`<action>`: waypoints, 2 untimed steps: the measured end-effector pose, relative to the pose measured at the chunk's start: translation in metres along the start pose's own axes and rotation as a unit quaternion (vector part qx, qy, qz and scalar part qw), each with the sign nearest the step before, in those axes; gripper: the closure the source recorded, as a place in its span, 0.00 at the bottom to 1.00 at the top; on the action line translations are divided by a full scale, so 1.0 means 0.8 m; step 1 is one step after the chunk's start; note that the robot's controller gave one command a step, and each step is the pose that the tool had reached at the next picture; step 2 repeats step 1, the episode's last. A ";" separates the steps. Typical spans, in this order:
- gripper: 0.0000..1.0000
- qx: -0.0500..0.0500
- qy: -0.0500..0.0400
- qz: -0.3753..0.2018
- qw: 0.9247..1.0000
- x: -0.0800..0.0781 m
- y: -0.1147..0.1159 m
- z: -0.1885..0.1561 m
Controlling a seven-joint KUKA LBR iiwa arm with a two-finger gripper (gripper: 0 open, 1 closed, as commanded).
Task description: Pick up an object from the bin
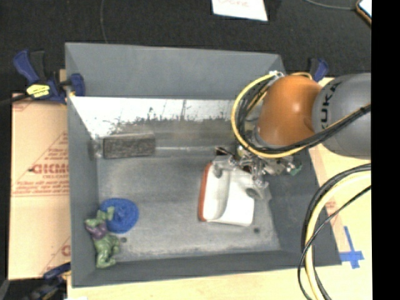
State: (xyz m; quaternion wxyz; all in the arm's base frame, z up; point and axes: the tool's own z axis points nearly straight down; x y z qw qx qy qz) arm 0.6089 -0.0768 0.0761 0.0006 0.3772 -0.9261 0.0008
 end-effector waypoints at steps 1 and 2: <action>1.00 0.005 -0.006 -0.216 0.976 0.011 0.087 -0.001; 1.00 0.005 -0.006 -0.216 0.976 0.011 0.087 -0.001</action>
Offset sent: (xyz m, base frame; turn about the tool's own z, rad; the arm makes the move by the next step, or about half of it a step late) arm 0.0000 0.0000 0.0000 0.0000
